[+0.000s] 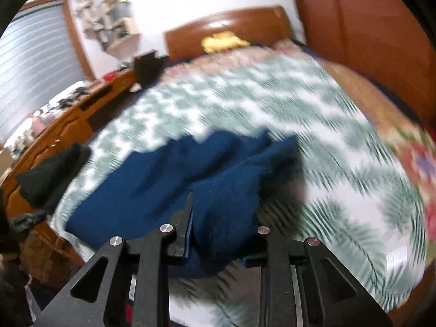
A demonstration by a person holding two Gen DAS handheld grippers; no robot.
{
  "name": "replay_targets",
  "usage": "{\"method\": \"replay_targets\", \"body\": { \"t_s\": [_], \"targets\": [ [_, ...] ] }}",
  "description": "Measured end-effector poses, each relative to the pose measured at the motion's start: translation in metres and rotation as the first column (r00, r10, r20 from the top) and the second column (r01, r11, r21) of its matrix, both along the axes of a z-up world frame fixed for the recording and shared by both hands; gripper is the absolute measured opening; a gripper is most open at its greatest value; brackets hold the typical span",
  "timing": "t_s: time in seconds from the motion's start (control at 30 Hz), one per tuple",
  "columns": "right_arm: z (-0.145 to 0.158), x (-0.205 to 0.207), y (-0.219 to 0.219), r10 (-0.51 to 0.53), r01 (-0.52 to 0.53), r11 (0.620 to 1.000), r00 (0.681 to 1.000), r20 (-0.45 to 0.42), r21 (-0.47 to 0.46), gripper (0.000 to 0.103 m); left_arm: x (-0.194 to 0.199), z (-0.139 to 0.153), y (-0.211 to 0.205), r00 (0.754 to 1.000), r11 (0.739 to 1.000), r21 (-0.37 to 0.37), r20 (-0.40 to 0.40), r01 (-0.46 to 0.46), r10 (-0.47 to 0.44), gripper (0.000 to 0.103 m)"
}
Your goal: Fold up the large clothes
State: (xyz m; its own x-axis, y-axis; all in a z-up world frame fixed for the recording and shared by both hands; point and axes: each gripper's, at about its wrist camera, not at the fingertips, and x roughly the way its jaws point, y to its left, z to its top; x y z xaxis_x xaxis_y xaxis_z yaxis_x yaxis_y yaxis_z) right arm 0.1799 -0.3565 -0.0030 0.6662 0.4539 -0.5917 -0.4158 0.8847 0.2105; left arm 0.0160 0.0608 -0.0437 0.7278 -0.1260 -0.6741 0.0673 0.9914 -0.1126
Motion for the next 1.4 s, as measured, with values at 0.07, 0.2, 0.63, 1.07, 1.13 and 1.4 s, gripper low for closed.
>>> {"method": "replay_targets", "body": {
  "t_s": [0.07,0.2,0.63,1.07,1.13,1.4],
  "targets": [
    [0.020,0.000,0.039,0.074,-0.073,0.997,0.996,0.048,-0.020,0.022,-0.003,0.001,0.005,1.000,1.000,-0.001,0.001,-0.011,0.011,0.008],
    [0.042,-0.005,0.114,0.225,-0.222,0.974,0.969,0.101,-0.038,0.022,-0.012,0.003,0.019,0.999,0.999,0.004,0.005,-0.036,0.036,0.008],
    [-0.023,-0.032,0.280,0.508,-0.512,0.859,0.857,-0.087,-0.025,0.025,-0.041,0.000,0.064,0.992,0.992,0.014,-0.007,-0.128,0.128,0.008],
    [-0.029,-0.020,0.208,0.336,-0.343,0.934,0.939,-0.077,-0.104,0.045,-0.035,0.003,0.040,0.998,0.998,0.016,0.003,-0.058,0.058,0.008],
    [-0.041,-0.022,0.204,0.316,-0.326,0.935,0.944,-0.090,-0.141,0.045,-0.033,0.006,0.035,0.999,0.999,0.022,0.008,-0.045,0.045,0.008],
    [-0.086,-0.034,0.193,0.330,-0.356,0.926,0.925,-0.188,-0.124,0.045,-0.021,0.020,0.020,1.000,0.999,0.034,0.028,-0.004,0.003,0.009]
  ]
}}
